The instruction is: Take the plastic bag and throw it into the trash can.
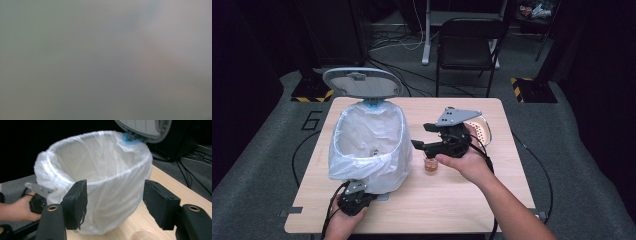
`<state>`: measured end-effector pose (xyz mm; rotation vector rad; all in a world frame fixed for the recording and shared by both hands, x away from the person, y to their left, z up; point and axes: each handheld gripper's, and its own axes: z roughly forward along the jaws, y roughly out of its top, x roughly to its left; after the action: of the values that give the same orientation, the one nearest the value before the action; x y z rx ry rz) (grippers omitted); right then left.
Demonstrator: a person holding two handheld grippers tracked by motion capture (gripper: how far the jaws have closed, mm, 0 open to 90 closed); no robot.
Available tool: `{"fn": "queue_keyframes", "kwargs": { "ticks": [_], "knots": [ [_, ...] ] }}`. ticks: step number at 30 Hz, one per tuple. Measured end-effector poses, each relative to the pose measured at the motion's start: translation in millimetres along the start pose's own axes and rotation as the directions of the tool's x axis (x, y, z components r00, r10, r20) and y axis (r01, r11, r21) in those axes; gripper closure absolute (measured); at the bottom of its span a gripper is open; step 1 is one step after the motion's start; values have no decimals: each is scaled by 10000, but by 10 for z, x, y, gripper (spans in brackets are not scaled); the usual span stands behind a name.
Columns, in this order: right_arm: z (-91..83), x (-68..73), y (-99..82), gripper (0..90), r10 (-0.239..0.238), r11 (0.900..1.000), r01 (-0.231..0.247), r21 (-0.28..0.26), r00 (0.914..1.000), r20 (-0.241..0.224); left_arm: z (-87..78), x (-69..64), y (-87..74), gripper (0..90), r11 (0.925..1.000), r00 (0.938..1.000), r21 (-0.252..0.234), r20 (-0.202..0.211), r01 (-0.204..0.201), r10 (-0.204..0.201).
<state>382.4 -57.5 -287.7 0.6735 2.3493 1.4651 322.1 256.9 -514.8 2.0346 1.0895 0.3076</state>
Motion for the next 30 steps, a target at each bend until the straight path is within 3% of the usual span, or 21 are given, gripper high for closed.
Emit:
{"fn": "queue_keyframes", "kwargs": {
  "ticks": [5, 22, 30],
  "knots": [
    [3, -77, -190, 369, 299, 9994, -302, 167, 9994, 186, 0, 1, -1, 900, 10000, 10000, 2, 3, -6, 6],
    [184, -174, -823, 345, 346, 9969, -436, 648, 9904, 1339, 0, 0, 0, 900, 10000, 10000, 2, 1, 9, -9],
    [290, -259, -1078, 328, 957, 9913, -1084, 746, 9830, 1568, 0, 0, 0, 900, 10000, 10000, 0, 6, 8, -8]
  ]
}}
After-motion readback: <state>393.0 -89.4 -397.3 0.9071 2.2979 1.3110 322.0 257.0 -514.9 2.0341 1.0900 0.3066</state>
